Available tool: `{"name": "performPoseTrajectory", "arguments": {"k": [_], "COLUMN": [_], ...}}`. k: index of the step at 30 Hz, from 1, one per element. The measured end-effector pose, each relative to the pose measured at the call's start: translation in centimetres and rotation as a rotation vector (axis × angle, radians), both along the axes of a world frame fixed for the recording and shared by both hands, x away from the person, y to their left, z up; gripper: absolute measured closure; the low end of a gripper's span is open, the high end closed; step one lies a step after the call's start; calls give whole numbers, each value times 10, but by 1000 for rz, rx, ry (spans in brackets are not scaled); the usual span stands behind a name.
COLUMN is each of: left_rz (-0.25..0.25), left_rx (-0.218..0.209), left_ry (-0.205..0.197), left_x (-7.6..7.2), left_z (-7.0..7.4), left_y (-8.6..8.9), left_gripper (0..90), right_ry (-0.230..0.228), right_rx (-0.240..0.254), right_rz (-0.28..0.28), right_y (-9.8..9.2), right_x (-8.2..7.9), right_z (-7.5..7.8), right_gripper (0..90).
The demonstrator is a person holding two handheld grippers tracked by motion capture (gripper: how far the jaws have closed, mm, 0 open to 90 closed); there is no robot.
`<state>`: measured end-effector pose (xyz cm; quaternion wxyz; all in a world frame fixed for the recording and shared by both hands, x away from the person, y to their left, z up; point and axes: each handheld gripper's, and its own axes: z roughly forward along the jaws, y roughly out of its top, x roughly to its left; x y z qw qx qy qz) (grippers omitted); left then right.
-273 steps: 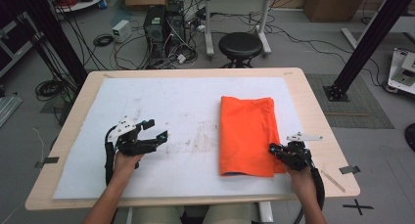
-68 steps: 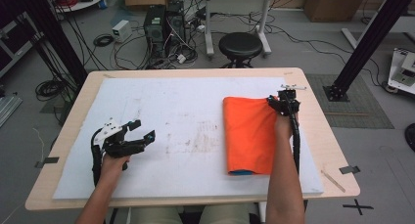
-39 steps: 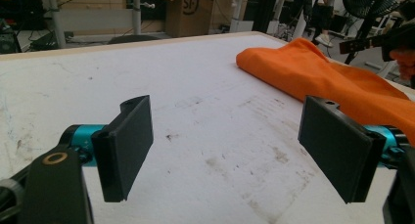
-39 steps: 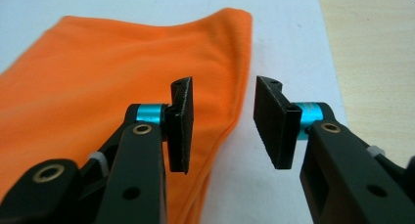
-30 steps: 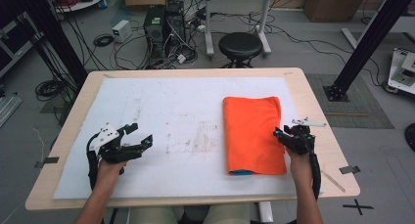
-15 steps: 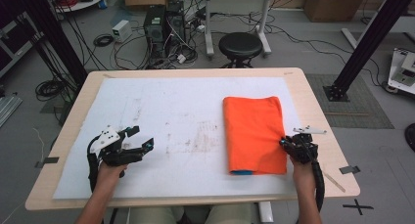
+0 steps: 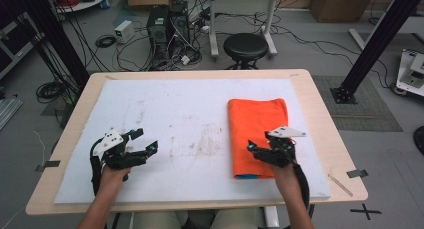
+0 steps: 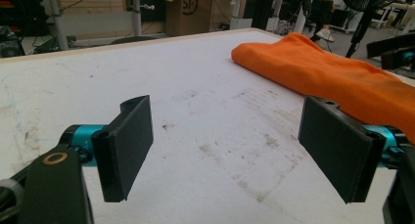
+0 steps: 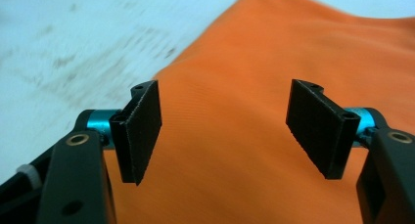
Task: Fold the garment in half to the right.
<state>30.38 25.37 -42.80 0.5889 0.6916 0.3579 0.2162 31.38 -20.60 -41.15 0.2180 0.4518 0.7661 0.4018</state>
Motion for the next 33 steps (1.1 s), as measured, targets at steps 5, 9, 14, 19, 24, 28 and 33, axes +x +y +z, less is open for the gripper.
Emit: {"name": "performPoseTrajectory", "arguments": {"k": [5,9,14,19,24,28,33], "left_rz": [-6,-4,-2,-7,-11,-9,-13], "left_rx": [0,-2,-3,0,-2,-4,0], "left_ry": [4,4,3,7,6,5,9], "left_x": [0,0,0,0,1,1,1], "left_z": [-1,-1,0,-1,-1,-1,-2], "left_y": [-1,-1,0,-1,-3,-2,-2], "left_gripper": [208,208,208,208,208,207,208], "right_ry": [25,81,75,-17,-16,25,84], "right_rx": [-102,-169,-175,-42,-132,-214,-203], "right_rz": [92,154,182,108,-32,-57,-10], "right_y": [27,42,46,27,27,43,52], "right_x": [6,7,2,-1,26,50,59], "right_z": [-16,-28,-28,-12,-10,-15,-22], "right_gripper": [301,305,296,299,303,304,352]}}
